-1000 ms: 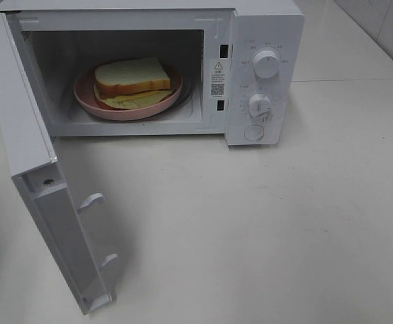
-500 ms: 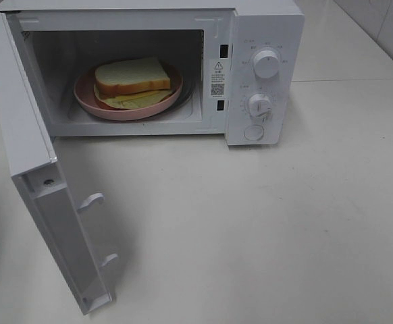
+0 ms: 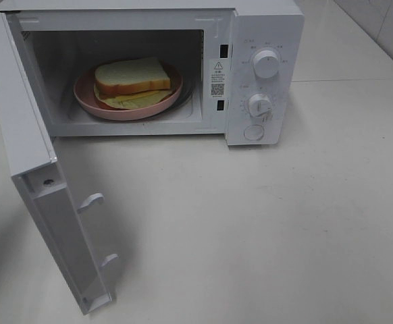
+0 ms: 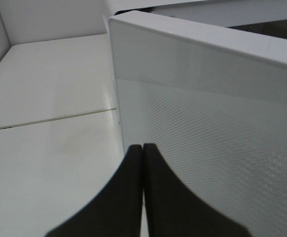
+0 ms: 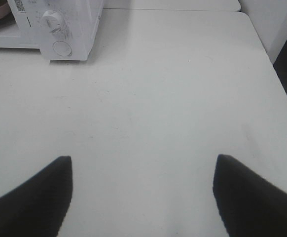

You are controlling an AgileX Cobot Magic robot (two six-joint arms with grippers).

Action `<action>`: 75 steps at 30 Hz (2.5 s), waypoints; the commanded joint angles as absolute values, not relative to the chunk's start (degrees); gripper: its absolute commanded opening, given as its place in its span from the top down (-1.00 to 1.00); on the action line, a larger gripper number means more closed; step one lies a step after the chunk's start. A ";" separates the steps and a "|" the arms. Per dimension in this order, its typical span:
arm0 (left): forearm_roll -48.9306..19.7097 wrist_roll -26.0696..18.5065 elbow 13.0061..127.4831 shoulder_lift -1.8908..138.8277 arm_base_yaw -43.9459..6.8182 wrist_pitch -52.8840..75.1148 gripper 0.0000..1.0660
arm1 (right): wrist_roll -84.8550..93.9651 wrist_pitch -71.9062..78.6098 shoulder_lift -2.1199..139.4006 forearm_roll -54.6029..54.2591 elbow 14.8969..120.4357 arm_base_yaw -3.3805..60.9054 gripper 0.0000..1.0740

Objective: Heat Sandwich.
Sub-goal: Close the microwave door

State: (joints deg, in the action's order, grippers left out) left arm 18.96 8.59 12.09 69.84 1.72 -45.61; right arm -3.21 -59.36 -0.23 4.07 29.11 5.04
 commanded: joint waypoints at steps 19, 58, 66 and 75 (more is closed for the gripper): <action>10.83 2.58 16.27 83.88 -15.36 -53.23 1.00 | -2.58 -59.36 -1.78 3.90 28.99 4.58 -0.42; -34.78 -19.71 53.57 109.95 -42.86 -48.41 1.00 | -2.58 -59.36 -1.78 3.90 28.99 4.58 -0.42; -37.76 -23.09 61.42 113.90 -42.86 -45.38 1.00 | -2.58 -59.36 -1.78 3.90 28.99 4.58 -0.42; -43.83 -29.11 67.49 116.31 -42.06 -44.00 1.00 | -2.58 -59.36 -1.78 3.90 28.99 4.58 -0.42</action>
State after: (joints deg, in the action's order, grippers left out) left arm -40.68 -28.53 65.66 115.85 -43.83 -39.65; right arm -3.21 -59.36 -0.23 4.07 29.11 5.04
